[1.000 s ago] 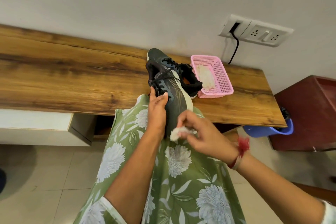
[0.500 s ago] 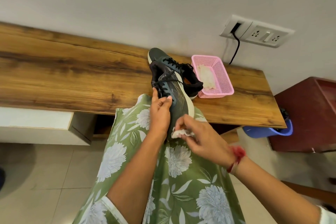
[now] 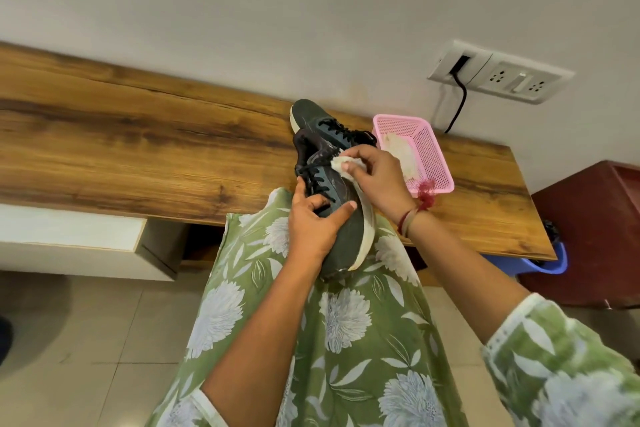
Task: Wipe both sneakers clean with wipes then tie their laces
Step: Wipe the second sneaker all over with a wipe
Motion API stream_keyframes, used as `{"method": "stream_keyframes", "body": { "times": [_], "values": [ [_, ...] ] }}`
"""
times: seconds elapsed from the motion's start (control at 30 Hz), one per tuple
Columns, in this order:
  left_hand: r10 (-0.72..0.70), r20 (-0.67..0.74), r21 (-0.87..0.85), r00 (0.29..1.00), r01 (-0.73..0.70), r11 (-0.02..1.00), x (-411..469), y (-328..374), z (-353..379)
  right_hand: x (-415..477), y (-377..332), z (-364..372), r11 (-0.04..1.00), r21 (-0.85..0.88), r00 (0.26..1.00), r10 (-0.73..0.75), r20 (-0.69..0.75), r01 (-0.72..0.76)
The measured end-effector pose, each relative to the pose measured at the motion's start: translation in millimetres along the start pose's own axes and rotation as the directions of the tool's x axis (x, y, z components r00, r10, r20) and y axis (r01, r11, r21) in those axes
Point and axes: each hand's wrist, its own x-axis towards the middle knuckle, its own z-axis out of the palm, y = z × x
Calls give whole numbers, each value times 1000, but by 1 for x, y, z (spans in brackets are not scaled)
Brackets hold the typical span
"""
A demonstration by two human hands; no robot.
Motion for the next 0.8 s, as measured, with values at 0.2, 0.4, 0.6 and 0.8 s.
{"method": "stream_keyframes", "body": {
  "times": [0.2, 0.4, 0.6, 0.8],
  "values": [
    [65, -3, -12, 998, -65, 998, -10, 9, 1, -10, -11, 12, 953, -301, 996, 7, 92, 21],
    [91, 71, 160, 993, -101, 982, -8, 3, -2, -23, -14, -4, 930, -359, 981, -7, 196, 78],
    [122, 50, 173, 991, -129, 976, -13, 6, 0, -48, -4, -12, 954, -278, 988, -74, 137, 110],
    [123, 42, 182, 992, -129, 975, -9, 4, 0, -73, -3, -12, 959, -234, 982, -132, 137, 162]
  ]
}}
